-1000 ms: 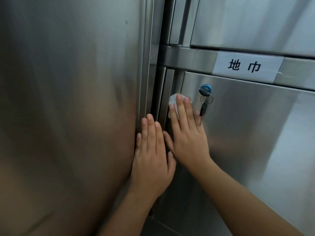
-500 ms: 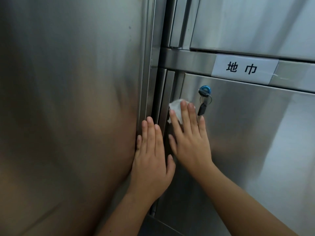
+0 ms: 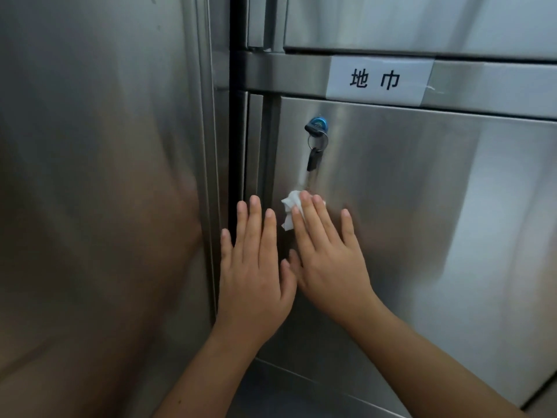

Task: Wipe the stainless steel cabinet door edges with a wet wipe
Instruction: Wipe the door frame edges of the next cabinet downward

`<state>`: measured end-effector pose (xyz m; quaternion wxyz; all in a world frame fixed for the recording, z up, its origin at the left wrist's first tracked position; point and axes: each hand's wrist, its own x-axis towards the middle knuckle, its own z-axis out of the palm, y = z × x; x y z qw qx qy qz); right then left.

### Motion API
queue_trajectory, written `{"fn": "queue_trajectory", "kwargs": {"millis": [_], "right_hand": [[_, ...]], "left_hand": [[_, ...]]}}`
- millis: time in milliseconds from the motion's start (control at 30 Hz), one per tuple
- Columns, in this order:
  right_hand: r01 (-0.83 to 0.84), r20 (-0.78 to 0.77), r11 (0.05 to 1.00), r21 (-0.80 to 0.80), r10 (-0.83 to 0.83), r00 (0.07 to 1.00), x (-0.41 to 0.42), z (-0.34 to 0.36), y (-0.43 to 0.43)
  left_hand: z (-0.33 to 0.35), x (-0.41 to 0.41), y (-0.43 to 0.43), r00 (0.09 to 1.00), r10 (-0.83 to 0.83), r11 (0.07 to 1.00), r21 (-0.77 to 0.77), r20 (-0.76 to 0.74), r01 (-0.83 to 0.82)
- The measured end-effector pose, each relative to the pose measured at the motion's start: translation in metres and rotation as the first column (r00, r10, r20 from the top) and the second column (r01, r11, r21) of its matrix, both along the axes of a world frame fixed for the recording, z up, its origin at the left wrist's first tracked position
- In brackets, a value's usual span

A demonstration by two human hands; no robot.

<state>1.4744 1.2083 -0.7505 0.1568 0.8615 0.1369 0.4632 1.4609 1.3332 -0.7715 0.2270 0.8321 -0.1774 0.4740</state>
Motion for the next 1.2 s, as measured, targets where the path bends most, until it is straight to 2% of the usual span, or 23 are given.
{"fn": "queue_trajectory", "kwargs": {"millis": [167, 267, 400, 600, 733, 933, 1067, 1200], "right_hand": [[-0.076, 0.068, 0.992, 0.096, 0.069, 0.995, -0.024, -0.007, -0.027], [-0.089, 0.08, 0.984, 0.156, 0.077, 0.994, -0.04, -0.013, -0.044], [-0.025, 0.092, 0.977, 0.212, 0.006, 0.996, -0.062, -0.018, -0.072], [0.093, 0.047, 0.951, 0.296, -0.111, 0.993, -0.092, -0.024, -0.104], [0.161, 0.005, 0.938, 0.307, -0.171, 0.985, -0.106, -0.018, -0.121], [0.272, -0.118, 0.907, 0.321, -0.247, 0.962, -0.128, 0.012, -0.125], [0.312, -0.204, 0.873, 0.374, -0.251, 0.946, -0.143, 0.058, -0.125], [0.34, -0.226, 0.858, 0.385, -0.27, 0.936, -0.164, 0.114, -0.129]], "left_hand": [[-0.001, -0.007, -0.017, 0.996, -0.075, 0.997, 0.0, 0.051, 0.076], [0.0, -0.012, -0.035, 0.99, -0.14, 0.99, 0.02, -0.005, 0.14], [0.005, -0.02, -0.064, 0.977, -0.185, 0.983, -0.022, -0.103, 0.183], [0.0, -0.033, -0.105, 0.973, -0.232, 0.967, 0.108, 0.001, 0.23], [-0.001, -0.034, -0.117, 0.966, -0.257, 0.954, 0.161, 0.016, 0.251], [0.025, -0.051, -0.119, 0.953, -0.269, 0.948, 0.135, -0.141, 0.287], [0.064, -0.068, -0.117, 0.918, -0.304, 0.934, 0.11, -0.256, 0.34], [0.12, -0.087, -0.123, 0.891, -0.304, 0.93, 0.095, -0.338, 0.354]]}}
